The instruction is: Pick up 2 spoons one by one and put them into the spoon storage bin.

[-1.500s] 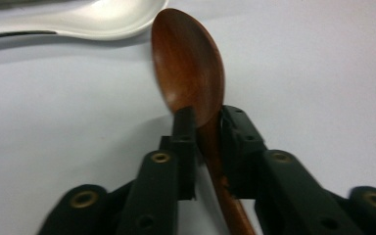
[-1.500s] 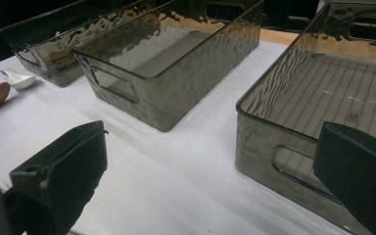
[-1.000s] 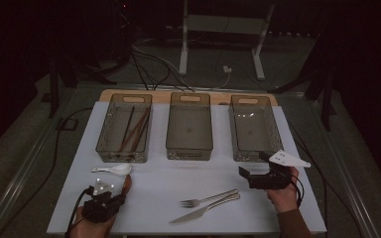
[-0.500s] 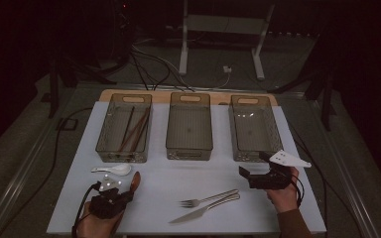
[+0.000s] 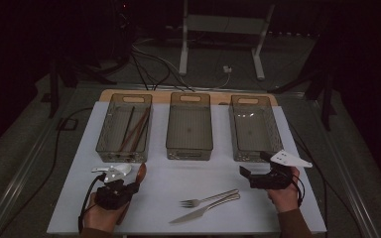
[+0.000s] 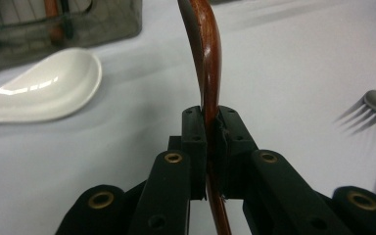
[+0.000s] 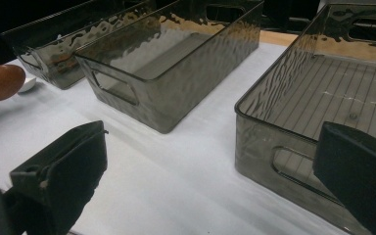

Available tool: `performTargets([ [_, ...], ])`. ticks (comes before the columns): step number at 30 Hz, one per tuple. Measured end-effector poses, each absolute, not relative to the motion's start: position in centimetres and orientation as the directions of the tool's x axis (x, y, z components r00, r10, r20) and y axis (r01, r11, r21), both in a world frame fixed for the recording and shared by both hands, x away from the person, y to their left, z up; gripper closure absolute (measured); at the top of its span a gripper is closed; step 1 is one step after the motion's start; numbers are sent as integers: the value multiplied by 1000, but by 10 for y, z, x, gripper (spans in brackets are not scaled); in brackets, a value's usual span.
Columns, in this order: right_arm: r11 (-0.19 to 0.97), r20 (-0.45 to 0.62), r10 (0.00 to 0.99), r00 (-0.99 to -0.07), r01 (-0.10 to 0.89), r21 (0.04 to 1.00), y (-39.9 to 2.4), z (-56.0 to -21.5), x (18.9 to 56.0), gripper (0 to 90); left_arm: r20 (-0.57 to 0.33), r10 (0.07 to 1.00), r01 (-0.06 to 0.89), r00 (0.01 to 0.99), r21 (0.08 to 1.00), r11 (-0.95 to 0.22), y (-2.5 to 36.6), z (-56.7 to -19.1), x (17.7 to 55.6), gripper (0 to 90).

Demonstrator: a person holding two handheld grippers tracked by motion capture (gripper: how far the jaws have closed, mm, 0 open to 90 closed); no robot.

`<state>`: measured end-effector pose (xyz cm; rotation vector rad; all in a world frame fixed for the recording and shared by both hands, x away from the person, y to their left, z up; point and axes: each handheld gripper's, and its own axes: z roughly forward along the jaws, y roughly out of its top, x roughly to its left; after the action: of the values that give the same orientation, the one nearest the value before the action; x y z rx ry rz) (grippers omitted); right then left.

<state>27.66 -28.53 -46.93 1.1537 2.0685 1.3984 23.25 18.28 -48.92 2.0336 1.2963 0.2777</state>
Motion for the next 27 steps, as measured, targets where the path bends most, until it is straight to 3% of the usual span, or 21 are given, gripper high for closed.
performTargets([
  [27, 151, 133, 803, -581, 413, 898, -287, -469, 276, 0, -165, 834, 617, 527, 748, -243, 158, -444, 278, 853],
])
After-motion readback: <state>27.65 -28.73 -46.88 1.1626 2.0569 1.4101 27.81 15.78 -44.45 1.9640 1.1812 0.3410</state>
